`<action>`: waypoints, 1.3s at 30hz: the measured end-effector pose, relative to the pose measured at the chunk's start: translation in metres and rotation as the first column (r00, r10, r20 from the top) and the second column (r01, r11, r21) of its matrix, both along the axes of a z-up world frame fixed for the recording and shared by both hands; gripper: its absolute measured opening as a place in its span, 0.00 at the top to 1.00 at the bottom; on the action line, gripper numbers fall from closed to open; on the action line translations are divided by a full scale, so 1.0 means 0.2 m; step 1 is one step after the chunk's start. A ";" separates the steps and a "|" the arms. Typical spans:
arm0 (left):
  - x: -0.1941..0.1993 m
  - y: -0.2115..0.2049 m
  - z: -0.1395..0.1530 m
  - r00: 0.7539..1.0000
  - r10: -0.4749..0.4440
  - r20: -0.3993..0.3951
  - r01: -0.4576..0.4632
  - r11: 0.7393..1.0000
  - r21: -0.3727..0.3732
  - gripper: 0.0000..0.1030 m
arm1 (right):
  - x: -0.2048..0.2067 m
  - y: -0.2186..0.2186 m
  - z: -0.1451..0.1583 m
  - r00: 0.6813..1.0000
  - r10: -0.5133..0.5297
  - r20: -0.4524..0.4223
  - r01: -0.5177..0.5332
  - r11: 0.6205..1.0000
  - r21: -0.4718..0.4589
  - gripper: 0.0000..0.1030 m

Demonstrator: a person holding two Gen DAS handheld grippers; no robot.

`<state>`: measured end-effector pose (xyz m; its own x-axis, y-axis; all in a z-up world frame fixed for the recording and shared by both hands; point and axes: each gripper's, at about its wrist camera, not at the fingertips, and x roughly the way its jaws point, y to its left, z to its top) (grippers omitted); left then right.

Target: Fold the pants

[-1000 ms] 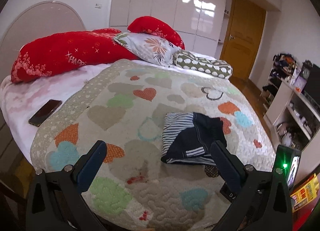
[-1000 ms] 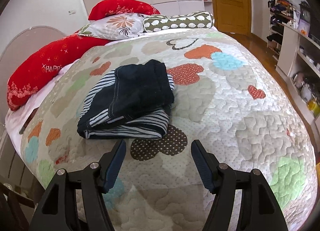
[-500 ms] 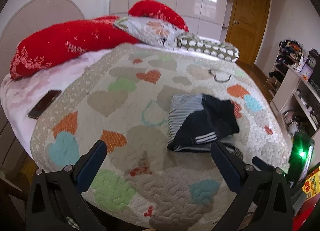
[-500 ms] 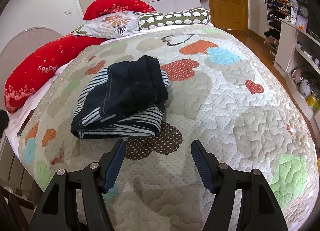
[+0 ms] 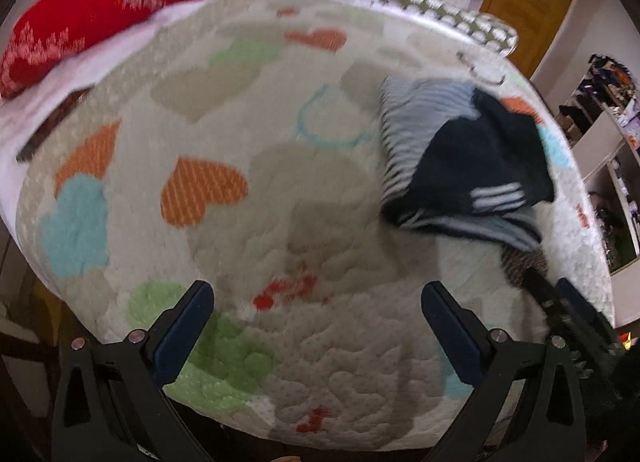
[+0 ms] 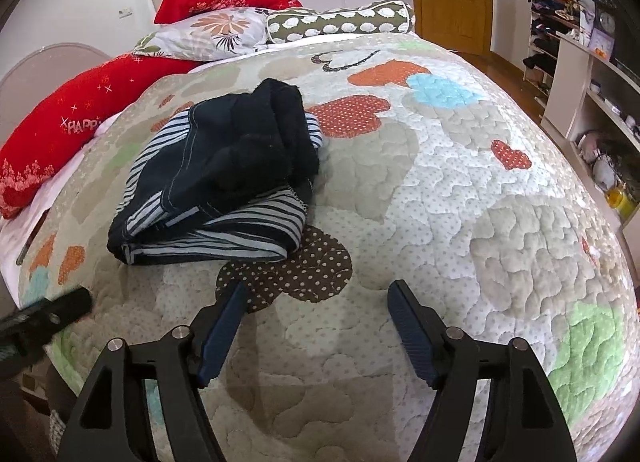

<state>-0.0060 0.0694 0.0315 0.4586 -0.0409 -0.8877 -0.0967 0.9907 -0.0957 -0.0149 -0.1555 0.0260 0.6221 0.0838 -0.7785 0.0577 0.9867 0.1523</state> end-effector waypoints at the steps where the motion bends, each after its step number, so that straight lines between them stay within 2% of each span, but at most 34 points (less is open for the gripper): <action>1: 0.00 0.01 -0.02 1.000 0.004 -0.015 -0.004 1.000 0.005 0.00 | 0.00 0.00 0.00 1.000 -0.001 0.000 0.001 1.000 0.002 0.25; 11: 0.00 -0.02 -0.07 0.999 -0.002 -0.043 0.005 0.999 0.051 0.00 | 0.00 0.00 -0.01 1.000 -0.001 -0.010 0.001 1.000 0.004 0.25; 21: 0.02 0.01 -0.09 0.997 0.006 -0.071 -0.004 1.000 0.027 0.00 | 0.00 0.01 -0.02 1.000 0.006 -0.017 -0.006 1.000 -0.011 0.24; 27: 0.02 -0.01 -0.11 0.997 0.007 -0.073 -0.004 0.999 0.047 0.00 | 0.00 0.02 -0.02 1.000 0.012 -0.017 -0.012 1.000 -0.017 0.22; 32: 0.00 -0.05 -0.12 0.997 -0.047 -0.067 0.053 0.994 0.091 0.00 | 0.00 0.02 -0.02 1.000 0.017 -0.021 -0.018 1.000 -0.019 0.21; 34: -0.01 -0.08 -0.12 0.992 -0.097 -0.083 0.106 0.987 0.118 0.00 | 0.00 0.02 -0.02 0.999 0.023 -0.024 -0.024 0.999 -0.023 0.21; 36: -0.02 -0.05 -0.08 0.991 -0.114 -0.072 0.119 0.990 0.073 0.00 | 0.02 0.02 -0.02 0.998 0.045 -0.040 -0.047 0.998 -0.034 0.21; 38: -0.02 -0.01 0.02 0.992 -0.125 -0.005 0.124 0.992 -0.027 0.02 | 0.03 0.03 0.00 0.995 0.078 -0.056 -0.080 0.996 -0.039 0.21; 39: -0.02 0.01 0.06 0.992 -0.124 0.027 0.125 0.991 -0.048 0.02 | 0.03 0.02 0.03 0.994 0.097 -0.048 -0.099 0.995 -0.031 0.21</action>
<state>-0.0101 0.0713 0.0428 0.4685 -0.1431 -0.8718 0.0301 0.9888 -0.1461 -0.0083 -0.1521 0.0311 0.5757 0.1165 -0.8093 -0.0333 0.9923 0.1192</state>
